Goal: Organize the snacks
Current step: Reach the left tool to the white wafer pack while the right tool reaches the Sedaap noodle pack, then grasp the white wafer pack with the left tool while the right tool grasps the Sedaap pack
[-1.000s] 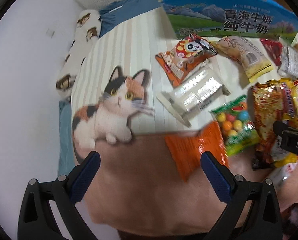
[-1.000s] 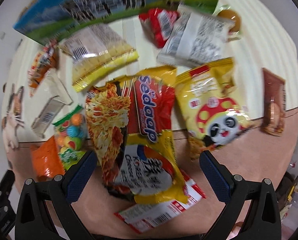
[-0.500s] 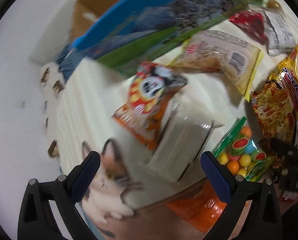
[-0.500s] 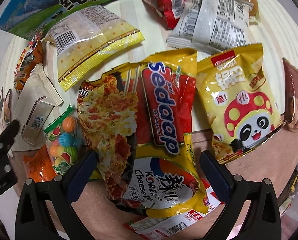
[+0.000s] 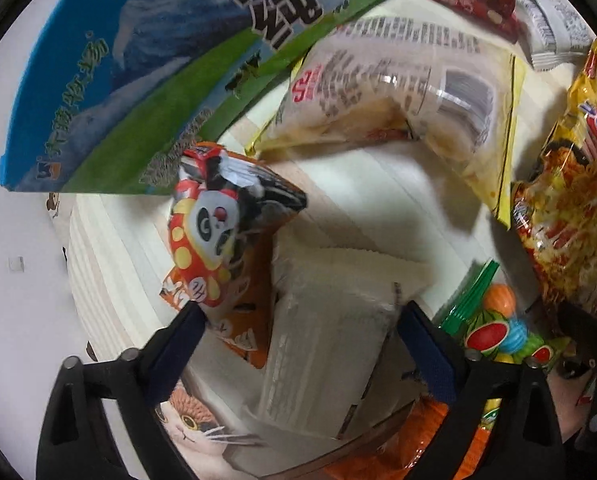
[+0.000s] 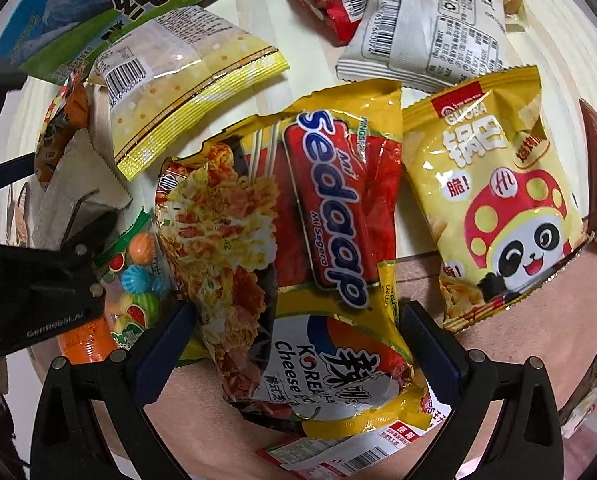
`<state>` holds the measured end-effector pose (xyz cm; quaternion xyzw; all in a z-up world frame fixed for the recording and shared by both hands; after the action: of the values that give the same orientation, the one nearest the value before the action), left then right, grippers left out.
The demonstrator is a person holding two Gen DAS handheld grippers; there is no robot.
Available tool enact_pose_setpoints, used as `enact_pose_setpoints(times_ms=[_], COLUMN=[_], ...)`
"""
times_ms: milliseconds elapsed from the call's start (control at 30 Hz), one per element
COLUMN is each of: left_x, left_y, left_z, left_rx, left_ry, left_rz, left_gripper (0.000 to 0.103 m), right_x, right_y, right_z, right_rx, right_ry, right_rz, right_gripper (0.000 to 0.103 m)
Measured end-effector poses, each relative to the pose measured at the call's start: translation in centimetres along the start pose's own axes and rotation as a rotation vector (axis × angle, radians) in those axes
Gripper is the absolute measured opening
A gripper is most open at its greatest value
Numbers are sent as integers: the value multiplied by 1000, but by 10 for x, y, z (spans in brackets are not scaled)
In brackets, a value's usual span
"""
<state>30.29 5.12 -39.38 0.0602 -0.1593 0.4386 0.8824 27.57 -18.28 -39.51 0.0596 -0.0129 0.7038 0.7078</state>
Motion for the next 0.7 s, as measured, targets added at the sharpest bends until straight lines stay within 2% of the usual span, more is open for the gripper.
enact_pose_setpoints(times_ms=[133,300,433,567,700], left_x=[-3,4,13,33,51], left_y=[-2,7,26,55,69], left_z=[3,9,1,-14,-19], left_rx=[-20,-22,39,121,156], left_ry=[7,52,104,206,302], left_rz=[36,162,301,512,635], left_gripper=[84,76,60,60,60], right_x=[4,15,18,13,3], right_y=[-4,0,3,5,3], right_z=[3,2,5,8,8], right_rx=[-4,-22,-32,-17,14], right_ry=[14,46,39,7,-68], right_rz=[16,10,-8,-75,-165], right_gripper=[102,94,89,88,88])
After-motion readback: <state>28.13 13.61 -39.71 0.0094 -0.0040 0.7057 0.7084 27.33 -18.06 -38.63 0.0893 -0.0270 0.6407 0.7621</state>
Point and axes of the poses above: each gripper's, at about its wrist camera, not at the fingertips, and z roughly against the way its jaws point, x to its left, y to its underside, the point moved 5 cm from there along -z, roughly the way its jaws point
